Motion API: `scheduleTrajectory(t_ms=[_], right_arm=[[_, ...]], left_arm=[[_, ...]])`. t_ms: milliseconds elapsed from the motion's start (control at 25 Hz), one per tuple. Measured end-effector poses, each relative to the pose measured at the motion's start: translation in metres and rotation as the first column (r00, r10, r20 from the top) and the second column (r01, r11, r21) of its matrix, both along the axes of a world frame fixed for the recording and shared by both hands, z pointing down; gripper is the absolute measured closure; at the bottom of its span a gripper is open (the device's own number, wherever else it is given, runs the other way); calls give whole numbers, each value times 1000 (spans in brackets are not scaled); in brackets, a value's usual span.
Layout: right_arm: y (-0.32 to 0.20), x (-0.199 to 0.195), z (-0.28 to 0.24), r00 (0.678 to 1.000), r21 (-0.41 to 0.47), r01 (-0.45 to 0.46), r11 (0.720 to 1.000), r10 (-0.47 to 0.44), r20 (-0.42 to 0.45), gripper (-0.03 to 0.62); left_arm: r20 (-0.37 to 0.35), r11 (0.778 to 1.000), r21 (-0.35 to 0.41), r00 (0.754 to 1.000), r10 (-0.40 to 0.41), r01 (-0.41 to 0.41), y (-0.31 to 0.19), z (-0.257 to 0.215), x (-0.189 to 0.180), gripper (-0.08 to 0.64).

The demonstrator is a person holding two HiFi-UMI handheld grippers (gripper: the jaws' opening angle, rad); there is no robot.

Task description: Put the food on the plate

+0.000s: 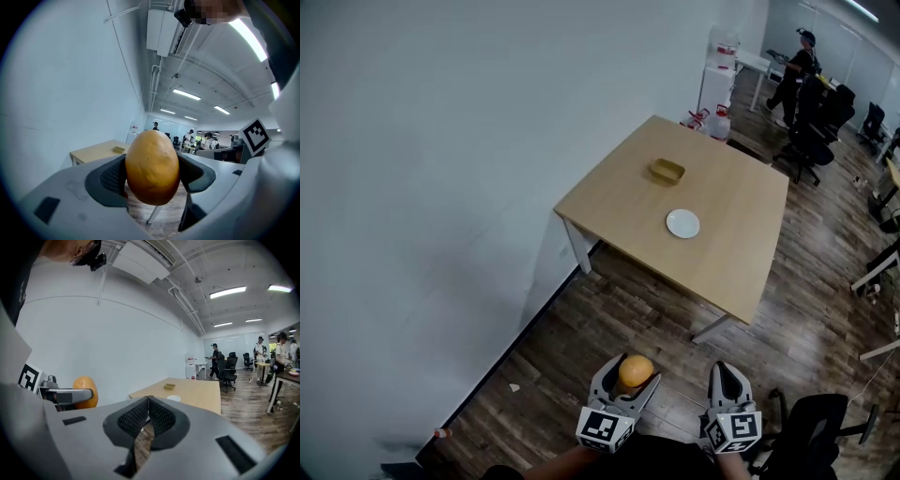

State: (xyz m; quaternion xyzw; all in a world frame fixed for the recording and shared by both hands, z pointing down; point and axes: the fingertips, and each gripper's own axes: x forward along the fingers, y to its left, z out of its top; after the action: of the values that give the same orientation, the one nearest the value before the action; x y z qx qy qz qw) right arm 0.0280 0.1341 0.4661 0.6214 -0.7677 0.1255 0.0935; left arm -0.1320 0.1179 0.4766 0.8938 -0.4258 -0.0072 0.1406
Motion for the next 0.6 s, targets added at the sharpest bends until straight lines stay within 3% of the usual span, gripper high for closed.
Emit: scheduleTrajectory(t_ms=[320,600], right_arm=[[-38,-17,-2,999,32,-31,999,30,22,532],[-56,-3,4,998,28,-59,998,58,35,532]], left_arm=[[3,996,73,998,-59,58,-60,-12,-48,238],[39,998,40,998,-55,54,-77,2,-42,239]])
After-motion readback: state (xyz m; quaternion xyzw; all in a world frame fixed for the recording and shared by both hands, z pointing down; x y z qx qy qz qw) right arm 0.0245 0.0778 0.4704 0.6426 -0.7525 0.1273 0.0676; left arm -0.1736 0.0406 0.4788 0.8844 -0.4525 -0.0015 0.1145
